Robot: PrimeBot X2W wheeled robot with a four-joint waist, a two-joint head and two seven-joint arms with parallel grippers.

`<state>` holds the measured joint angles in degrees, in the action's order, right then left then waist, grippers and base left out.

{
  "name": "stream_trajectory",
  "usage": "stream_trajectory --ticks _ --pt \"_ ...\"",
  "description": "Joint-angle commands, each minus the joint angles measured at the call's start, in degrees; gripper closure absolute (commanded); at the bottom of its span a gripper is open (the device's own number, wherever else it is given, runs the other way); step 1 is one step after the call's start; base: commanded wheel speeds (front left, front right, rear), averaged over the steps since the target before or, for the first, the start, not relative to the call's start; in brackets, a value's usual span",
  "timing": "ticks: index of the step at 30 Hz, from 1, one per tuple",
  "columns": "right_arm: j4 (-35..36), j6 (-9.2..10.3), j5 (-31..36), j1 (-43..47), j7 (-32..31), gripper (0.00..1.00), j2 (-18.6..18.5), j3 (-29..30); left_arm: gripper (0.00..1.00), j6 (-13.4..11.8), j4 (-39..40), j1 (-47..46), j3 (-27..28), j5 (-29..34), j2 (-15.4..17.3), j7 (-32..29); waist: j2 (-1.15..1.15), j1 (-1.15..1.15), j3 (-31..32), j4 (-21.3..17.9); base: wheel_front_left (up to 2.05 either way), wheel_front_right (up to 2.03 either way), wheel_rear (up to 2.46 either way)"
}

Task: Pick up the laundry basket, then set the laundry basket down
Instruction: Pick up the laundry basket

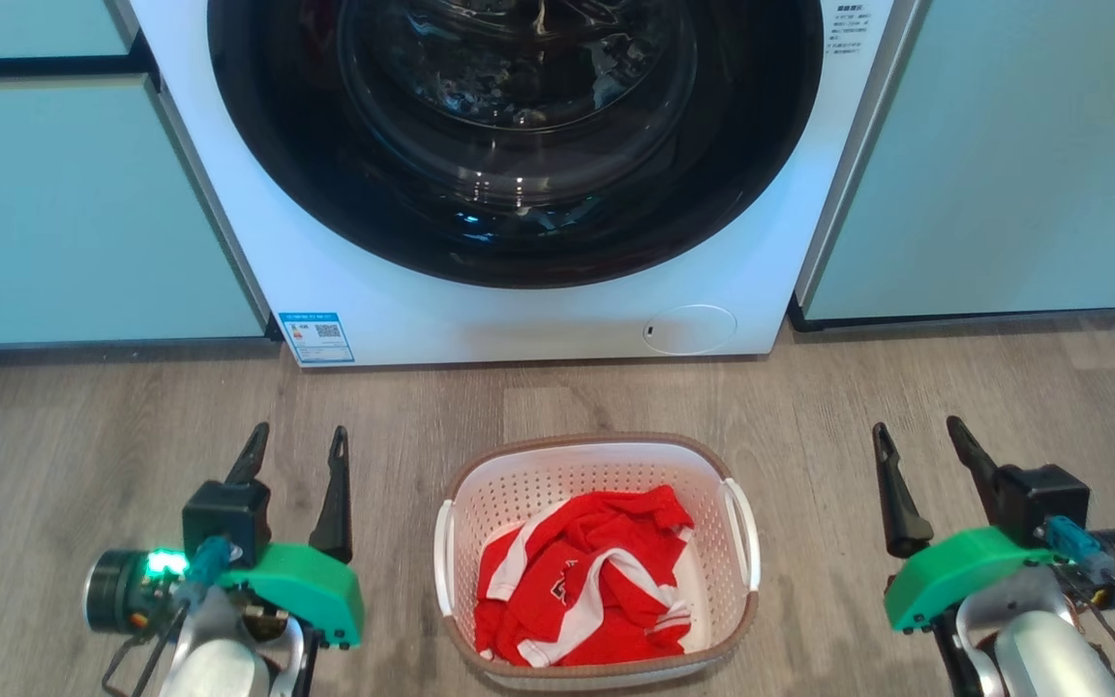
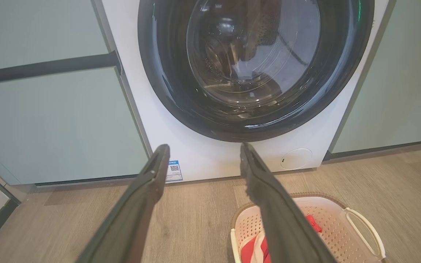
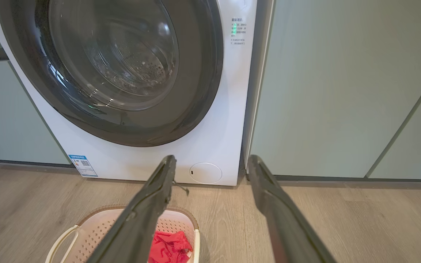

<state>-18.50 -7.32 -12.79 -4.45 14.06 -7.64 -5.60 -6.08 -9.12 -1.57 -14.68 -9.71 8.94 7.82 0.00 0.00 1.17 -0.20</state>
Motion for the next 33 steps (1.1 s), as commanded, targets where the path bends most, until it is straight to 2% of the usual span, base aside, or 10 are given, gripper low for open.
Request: stream_trajectory --ticks 1,19,33 --pt "1.5 -0.17 -0.5 -2.1 0.8 0.00 -0.4 -1.1 0.00 -0.4 1.9 -2.7 2.0 -0.3 0.7 0.3 0.00 0.00 0.0 0.0 0.00 0.00 0.00" --pt "1.0 -0.17 -0.3 -2.6 0.9 0.00 -0.7 -2.0 0.00 -0.7 1.3 -3.0 1.0 -0.7 1.1 0.3 0.00 0.00 -1.7 -0.2 0.00 0.00 0.00" --pt "0.1 -0.17 -0.9 -8.6 0.9 0.00 -1.5 -2.4 0.00 0.8 -4.2 -11.9 -0.4 -2.5 -1.7 2.4 0.00 0.00 -15.0 0.1 0.00 0.00 0.00"
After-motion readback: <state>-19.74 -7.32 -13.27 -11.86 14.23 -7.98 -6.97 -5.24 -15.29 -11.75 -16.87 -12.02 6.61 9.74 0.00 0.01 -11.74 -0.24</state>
